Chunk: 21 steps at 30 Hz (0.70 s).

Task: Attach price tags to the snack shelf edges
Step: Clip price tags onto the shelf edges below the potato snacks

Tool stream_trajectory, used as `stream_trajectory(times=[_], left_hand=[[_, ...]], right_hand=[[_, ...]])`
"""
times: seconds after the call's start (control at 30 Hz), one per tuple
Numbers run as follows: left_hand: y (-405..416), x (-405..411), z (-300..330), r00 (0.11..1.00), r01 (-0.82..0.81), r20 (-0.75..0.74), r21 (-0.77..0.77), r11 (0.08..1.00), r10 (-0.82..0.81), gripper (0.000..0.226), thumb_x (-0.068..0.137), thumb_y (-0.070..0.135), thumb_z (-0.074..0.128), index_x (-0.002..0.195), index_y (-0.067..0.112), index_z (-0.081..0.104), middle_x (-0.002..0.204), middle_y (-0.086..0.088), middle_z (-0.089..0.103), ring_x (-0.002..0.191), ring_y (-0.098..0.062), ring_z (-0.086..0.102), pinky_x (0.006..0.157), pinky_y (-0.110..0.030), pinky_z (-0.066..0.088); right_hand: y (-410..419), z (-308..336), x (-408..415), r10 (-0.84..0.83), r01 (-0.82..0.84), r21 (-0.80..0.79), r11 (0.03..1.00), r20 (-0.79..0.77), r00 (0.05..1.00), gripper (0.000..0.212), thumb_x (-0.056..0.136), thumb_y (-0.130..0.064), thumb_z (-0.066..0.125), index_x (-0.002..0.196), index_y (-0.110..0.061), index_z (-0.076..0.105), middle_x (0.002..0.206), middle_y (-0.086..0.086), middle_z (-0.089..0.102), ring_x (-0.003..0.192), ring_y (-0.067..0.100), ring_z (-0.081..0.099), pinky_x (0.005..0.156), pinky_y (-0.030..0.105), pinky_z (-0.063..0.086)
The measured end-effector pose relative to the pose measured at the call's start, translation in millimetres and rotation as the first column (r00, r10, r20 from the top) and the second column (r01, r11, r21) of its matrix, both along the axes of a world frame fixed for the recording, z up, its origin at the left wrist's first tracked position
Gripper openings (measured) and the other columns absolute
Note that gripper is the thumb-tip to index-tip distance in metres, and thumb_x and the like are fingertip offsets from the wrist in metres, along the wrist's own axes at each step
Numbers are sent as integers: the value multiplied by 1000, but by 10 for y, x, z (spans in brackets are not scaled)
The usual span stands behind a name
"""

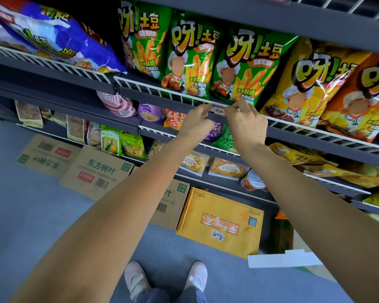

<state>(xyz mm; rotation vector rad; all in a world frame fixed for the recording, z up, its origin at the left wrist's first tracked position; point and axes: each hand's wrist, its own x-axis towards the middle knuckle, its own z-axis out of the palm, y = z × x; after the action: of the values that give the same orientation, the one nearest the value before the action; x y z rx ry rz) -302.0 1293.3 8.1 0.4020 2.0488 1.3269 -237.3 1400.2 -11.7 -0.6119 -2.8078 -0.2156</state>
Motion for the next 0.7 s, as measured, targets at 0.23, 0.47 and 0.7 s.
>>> stream_trajectory(times=[0.23,0.47,0.7], left_hand=[[35,-2,-20,998,-52,34,17,999,51,57,82,-7,51,135,10,40,141,-6,45,133,-15,40,109,-30,33],[39,-45,-45,999,-26,28,-7,1000,26,56,82,-5,53,134,10,39,139,-6,46,130,-18,41,109,-31,33],[24,-60,-34,1000,13,19,-12,1000,-13,58,82,-4,54,136,10,38,142,-5,44,132,-16,40,106,-27,32]], right_hand=[[-15,4,2,-80,74,-226,971,-19,997,11,88,-11,56,91,-9,66,92,13,62,75,35,61,53,30,33],[56,57,17,-332,153,-782,604,-72,941,22,93,-30,50,101,-28,71,76,3,67,85,28,63,61,28,42],[36,109,45,-159,121,-461,879,-45,986,24,96,-21,46,100,-18,69,90,12,67,83,35,60,60,32,42]])
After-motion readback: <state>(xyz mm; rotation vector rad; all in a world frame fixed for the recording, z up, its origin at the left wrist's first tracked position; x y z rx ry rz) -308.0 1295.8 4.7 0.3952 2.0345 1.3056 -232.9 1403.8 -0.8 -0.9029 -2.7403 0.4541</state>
